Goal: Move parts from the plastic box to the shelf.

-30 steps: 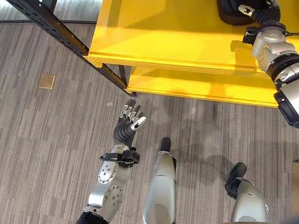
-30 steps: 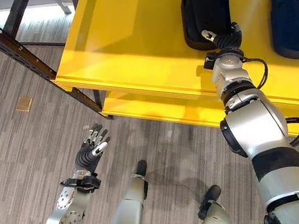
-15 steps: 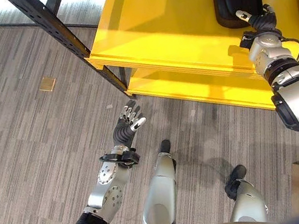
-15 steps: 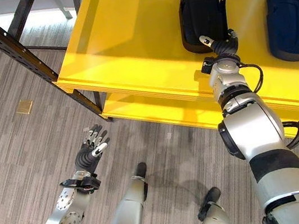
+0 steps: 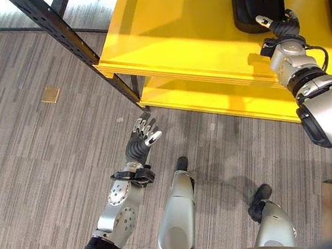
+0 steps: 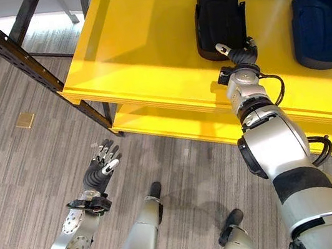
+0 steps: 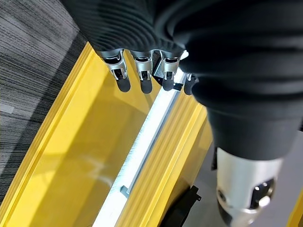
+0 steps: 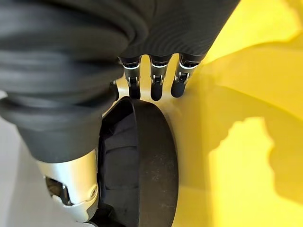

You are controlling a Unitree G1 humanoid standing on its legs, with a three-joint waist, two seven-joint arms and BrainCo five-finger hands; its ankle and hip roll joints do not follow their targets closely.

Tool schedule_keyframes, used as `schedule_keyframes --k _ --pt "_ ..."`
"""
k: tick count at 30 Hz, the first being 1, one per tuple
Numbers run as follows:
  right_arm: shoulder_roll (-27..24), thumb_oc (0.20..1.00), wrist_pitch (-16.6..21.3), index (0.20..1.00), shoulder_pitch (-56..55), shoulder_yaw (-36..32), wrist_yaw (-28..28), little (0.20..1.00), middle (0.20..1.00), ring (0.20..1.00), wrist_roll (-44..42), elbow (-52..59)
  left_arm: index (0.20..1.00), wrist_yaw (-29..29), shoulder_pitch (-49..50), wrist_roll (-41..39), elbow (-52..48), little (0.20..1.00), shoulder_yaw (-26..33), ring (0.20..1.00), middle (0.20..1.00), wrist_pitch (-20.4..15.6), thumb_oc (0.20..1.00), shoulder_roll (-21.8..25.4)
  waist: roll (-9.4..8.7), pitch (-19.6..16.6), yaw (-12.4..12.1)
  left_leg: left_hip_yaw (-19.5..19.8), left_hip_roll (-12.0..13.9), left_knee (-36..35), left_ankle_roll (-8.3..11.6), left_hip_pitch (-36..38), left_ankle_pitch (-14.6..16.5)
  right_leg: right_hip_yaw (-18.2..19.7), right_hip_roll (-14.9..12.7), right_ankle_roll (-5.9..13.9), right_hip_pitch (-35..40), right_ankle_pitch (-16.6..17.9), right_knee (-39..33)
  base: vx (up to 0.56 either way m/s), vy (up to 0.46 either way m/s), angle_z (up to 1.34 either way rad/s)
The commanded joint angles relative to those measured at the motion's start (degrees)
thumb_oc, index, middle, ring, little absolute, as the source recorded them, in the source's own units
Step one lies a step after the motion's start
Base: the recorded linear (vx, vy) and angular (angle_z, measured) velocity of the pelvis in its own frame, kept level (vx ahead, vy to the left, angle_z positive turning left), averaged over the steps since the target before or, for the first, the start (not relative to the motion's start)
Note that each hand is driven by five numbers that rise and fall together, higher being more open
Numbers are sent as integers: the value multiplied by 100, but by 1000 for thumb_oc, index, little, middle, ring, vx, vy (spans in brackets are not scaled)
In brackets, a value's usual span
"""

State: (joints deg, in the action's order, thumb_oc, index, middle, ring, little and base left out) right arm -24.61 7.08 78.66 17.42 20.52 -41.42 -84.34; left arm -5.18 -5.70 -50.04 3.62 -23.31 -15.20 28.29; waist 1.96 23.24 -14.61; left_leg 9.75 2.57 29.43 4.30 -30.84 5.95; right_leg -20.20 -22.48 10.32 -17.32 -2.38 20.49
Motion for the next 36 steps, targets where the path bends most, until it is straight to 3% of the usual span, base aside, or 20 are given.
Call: schedule_keyframes --k 1,25,36 --pt "-28 1000 157 1000 -105 -119 27 1000 1000 1000 -71 358 1000 84 -139 169 -37 1000 215 1000 1000 -165 1000 320 -96 171 -71 -34 153 232 -65 -84 394 182 332 -266 946 -1045 586 0 0 0" --pt "142 1000 134 1000 -112 -224 44 1000 1000 1000 -56 306 1000 99 -156 208 11 1000 206 1000 1000 -157 1000 331 -118 115 -114 1 132 165 -70 -70 330 125 360 -282 1010 -1011 502 0 0 0" --pt "-120 1000 134 1000 -142 -212 159 1000 1000 1000 102 300 1000 103 -151 227 45 1000 191 1000 1000 -140 1000 356 -113 100 -38 -32 149 134 -68 -59 297 172 373 -292 953 -1002 526 0 0 0"
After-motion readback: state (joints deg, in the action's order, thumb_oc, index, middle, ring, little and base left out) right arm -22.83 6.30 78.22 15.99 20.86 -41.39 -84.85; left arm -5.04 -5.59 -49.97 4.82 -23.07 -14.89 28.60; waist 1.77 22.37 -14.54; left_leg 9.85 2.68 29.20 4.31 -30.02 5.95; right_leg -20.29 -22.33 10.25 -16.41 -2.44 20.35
